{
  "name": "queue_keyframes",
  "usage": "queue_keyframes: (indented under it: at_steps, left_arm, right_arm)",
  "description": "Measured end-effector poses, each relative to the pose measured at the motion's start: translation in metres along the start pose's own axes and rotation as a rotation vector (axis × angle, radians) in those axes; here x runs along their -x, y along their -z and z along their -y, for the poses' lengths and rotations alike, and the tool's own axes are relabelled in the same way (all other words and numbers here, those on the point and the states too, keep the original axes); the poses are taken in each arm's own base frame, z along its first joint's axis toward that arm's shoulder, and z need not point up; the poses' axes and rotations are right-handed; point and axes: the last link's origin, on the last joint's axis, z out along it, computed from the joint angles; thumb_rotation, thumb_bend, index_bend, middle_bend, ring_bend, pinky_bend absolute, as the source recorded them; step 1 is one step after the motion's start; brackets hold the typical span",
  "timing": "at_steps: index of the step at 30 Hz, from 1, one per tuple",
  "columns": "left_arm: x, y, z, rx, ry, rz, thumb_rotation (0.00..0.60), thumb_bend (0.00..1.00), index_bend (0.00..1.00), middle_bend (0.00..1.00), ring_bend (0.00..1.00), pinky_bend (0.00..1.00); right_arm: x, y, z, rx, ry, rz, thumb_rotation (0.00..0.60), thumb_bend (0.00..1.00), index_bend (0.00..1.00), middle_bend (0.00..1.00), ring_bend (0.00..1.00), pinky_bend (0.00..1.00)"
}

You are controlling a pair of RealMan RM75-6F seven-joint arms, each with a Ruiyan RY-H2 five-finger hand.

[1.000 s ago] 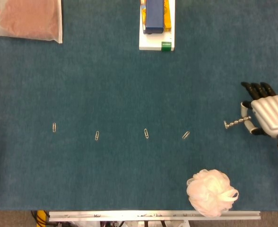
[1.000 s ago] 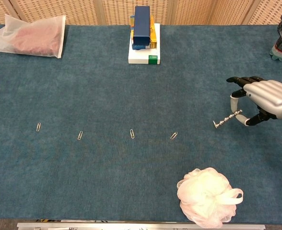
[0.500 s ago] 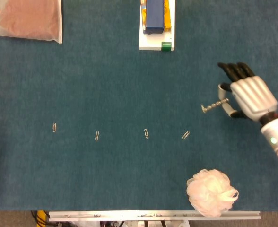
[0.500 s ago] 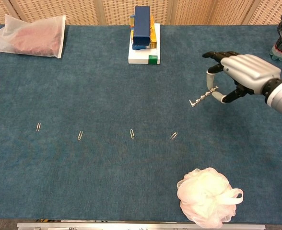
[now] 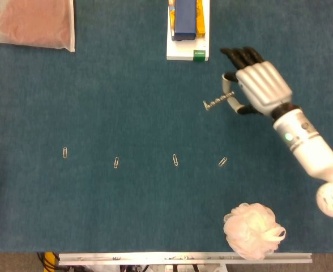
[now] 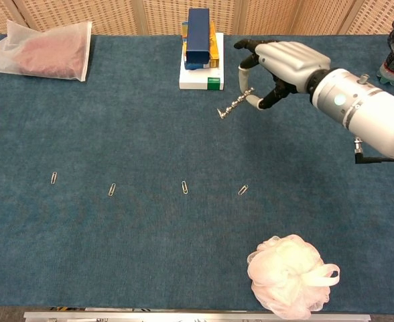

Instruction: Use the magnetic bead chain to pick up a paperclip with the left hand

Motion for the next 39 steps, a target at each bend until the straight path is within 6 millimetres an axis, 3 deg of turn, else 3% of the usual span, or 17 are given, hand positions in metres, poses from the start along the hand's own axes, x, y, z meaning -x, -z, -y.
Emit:
queue_keyframes:
  at_steps: [11, 25, 30, 32, 35, 37, 39]
  left_arm:
    - [-0.002, -0.002, 0.005, -0.005, 0.021, -0.001, 0.600, 0.29, 0.57, 0.35, 0.30, 0.47]
    - [0.000, 0.005, 0.014, -0.035, 0.032, 0.005, 0.600, 0.29, 0.57, 0.35, 0.30, 0.47]
    - [0.000, 0.009, 0.016, -0.044, 0.031, 0.006, 0.600, 0.29, 0.57, 0.35, 0.30, 0.47]
    - [0.000, 0.010, 0.016, -0.046, 0.030, 0.006, 0.600, 0.29, 0.57, 0.35, 0.30, 0.47]
    - [0.000, 0.011, 0.016, -0.050, 0.031, 0.004, 0.600, 0.29, 0.57, 0.35, 0.30, 0.47]
    - [0.001, 0.012, 0.016, -0.051, 0.031, 0.006, 0.600, 0.29, 0.57, 0.35, 0.30, 0.47]
    - [0.001, 0.013, 0.017, -0.052, 0.030, 0.010, 0.600, 0.29, 0.57, 0.35, 0.30, 0.47]
  right_arm:
    - [-0.012, -0.046, 0.038, -0.058, -0.003, -0.009, 0.600, 0.39, 0.60, 0.05, 0.00, 0.00]
    - [-0.016, -0.094, 0.108, -0.182, -0.030, -0.016, 0.600, 0.38, 0.59, 0.05, 0.00, 0.00]
    - [-0.015, -0.104, 0.126, -0.213, -0.047, -0.012, 0.600, 0.37, 0.45, 0.05, 0.00, 0.00]
    - [-0.015, -0.107, 0.131, -0.220, -0.059, -0.011, 0.600, 0.36, 0.44, 0.05, 0.00, 0.00]
    - [-0.015, -0.109, 0.137, -0.232, -0.080, -0.017, 0.600, 0.24, 0.36, 0.05, 0.00, 0.00]
    - [-0.015, -0.111, 0.140, -0.244, -0.086, -0.025, 0.600, 0.08, 0.18, 0.05, 0.00, 0.00]
    - [-0.015, -0.112, 0.143, -0.256, -0.094, -0.031, 0.600, 0.00, 0.02, 0.04, 0.00, 0.00]
